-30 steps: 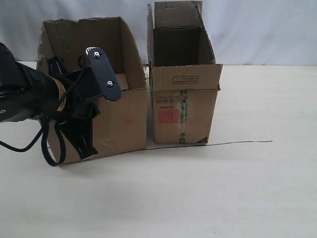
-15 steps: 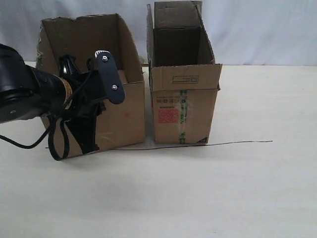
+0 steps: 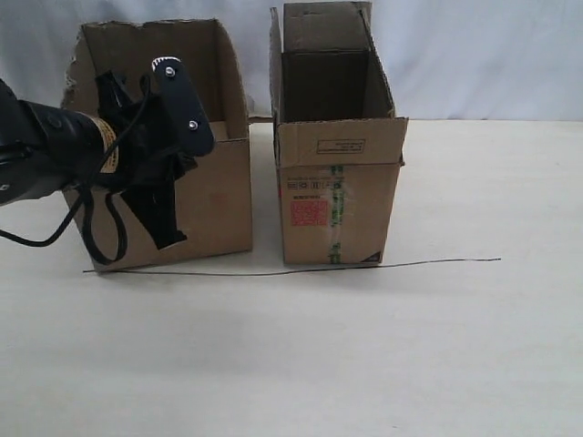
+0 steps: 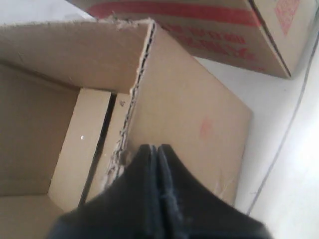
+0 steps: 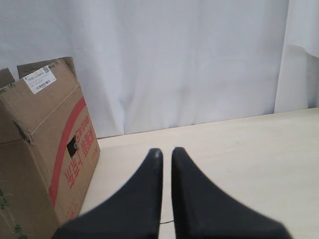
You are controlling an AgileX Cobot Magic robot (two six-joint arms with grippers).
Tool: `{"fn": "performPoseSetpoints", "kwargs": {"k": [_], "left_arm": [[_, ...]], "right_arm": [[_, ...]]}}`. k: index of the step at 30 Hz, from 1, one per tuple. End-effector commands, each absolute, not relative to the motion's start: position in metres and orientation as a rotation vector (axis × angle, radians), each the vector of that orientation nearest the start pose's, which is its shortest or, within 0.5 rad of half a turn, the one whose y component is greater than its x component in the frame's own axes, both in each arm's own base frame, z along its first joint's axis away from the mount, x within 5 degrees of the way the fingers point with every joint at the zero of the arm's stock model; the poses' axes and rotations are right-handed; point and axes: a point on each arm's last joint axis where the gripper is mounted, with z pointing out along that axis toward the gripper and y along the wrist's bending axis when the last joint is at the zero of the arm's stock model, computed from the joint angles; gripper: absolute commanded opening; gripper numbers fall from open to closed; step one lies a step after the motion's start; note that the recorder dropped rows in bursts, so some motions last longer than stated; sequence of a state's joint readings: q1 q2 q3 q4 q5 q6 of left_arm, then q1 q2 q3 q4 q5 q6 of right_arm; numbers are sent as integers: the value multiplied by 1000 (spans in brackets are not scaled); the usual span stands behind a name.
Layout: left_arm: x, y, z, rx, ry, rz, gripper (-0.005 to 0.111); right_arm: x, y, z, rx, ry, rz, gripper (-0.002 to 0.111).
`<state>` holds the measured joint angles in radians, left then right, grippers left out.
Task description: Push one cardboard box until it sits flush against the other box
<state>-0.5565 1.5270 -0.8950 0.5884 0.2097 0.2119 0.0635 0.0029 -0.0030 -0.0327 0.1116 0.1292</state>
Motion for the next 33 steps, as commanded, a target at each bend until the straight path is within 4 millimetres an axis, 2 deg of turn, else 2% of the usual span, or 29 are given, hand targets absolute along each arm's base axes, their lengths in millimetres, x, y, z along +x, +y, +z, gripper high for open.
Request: {"fn": "performPoseSetpoints", "kwargs": {"k": [1, 3, 5, 8, 12, 15, 17, 21, 25, 29, 33], "left_arm": [[278, -160, 236, 1381, 1822, 247, 0], [276, -158, 238, 1374, 1841, 256, 0], [271, -154, 249, 1311, 1864, 240, 0], [259, -143, 280, 1188, 1866, 231, 0], [235, -124, 336, 1000, 1838, 217, 0], [218, -104, 364, 827, 1849, 195, 0], [215, -83, 372, 638, 1904, 171, 0], [227, -34, 369, 227, 2030, 189, 0], [250, 12, 354, -108, 2077, 124, 0], [278, 59, 315, -348, 2185, -9, 0], [311, 88, 267, -383, 2324, -337, 0]], "right_arm": [[56, 3, 204, 35, 1587, 125, 5], [56, 3, 204, 35, 1587, 125, 5], [56, 3, 204, 35, 1587, 125, 5], [56, 3, 204, 35, 1587, 125, 5], [56, 3, 204, 35, 1587, 125, 5], [56, 3, 204, 35, 1587, 125, 5], [56, 3, 204, 35, 1587, 125, 5], [56, 3, 204, 35, 1587, 125, 5], [56, 3, 204, 35, 1587, 125, 5], [56, 3, 204, 35, 1587, 125, 5], [56, 3, 204, 35, 1587, 125, 5]]}}
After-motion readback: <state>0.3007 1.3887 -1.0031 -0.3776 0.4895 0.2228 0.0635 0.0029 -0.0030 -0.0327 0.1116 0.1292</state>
